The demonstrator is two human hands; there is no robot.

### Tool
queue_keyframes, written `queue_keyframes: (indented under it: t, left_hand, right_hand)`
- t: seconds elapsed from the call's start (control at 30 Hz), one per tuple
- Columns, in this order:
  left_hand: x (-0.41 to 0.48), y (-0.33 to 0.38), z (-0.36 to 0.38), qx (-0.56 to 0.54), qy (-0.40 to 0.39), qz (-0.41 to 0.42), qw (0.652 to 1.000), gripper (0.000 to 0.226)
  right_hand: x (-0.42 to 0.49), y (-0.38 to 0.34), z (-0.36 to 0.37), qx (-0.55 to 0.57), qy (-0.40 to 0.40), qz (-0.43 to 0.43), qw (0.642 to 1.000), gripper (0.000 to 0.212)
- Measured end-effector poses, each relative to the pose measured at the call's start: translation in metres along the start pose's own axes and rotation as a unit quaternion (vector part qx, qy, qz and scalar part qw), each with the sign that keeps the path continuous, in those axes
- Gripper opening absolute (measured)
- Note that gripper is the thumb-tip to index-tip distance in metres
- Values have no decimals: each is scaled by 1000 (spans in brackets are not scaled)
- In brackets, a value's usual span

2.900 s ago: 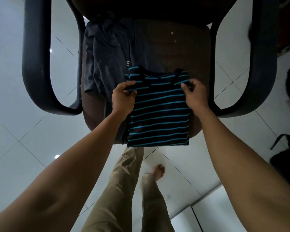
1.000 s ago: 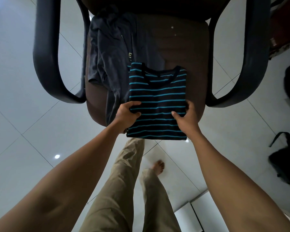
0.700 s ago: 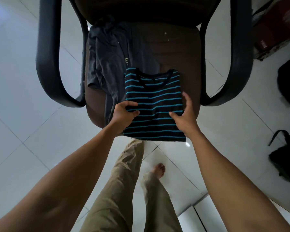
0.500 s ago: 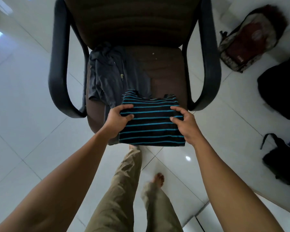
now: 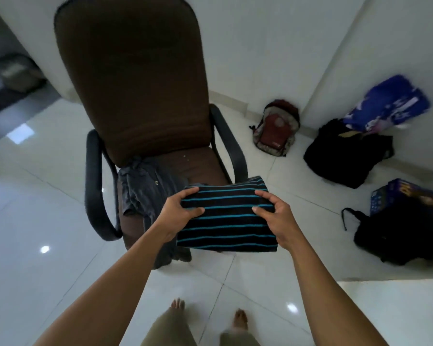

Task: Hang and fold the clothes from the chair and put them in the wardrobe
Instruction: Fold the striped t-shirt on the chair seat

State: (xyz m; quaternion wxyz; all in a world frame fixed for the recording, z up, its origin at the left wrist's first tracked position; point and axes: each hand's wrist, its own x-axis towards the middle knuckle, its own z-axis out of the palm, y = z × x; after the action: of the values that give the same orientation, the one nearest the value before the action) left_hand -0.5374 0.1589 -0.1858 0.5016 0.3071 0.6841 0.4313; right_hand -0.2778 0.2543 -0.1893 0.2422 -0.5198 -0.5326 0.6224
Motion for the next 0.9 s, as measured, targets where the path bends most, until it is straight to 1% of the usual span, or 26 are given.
queue_keyframes:
  t: [0.13,0.23,0.33,0.43,0.53,0.67,0.8,0.9]
  left_hand:
    - [-11,25,14,31,-95,42,994,62]
    - [-25,34,25,71,-175,75,979,61]
    - [-49,33,41,99,-254,96,957,59]
    - [-88,30,75,120,-348,112,923,60]
    - [-143,24,120,157,-440,130,875,62]
    - [-244,14,180,197,-552,154,796,69]
    - [-368,-4,227,221,-658,189,694,73]
    - [-476,-31,245,236,-715,220,620,73]
  right_hand:
    - [-61,5,-12,26,93,-22,995,43]
    - [-115,17,-8,52,179,-33,982,43]
    - [-182,31,2,82,261,-29,961,43]
    - [-264,50,9,100,350,-18,931,43]
    - [-357,72,13,115,451,-9,885,43]
    - [-493,96,32,146,559,-8,817,43]
    - [-637,114,68,151,661,-15,735,44]
    - [-744,132,111,155,722,-3,674,44]
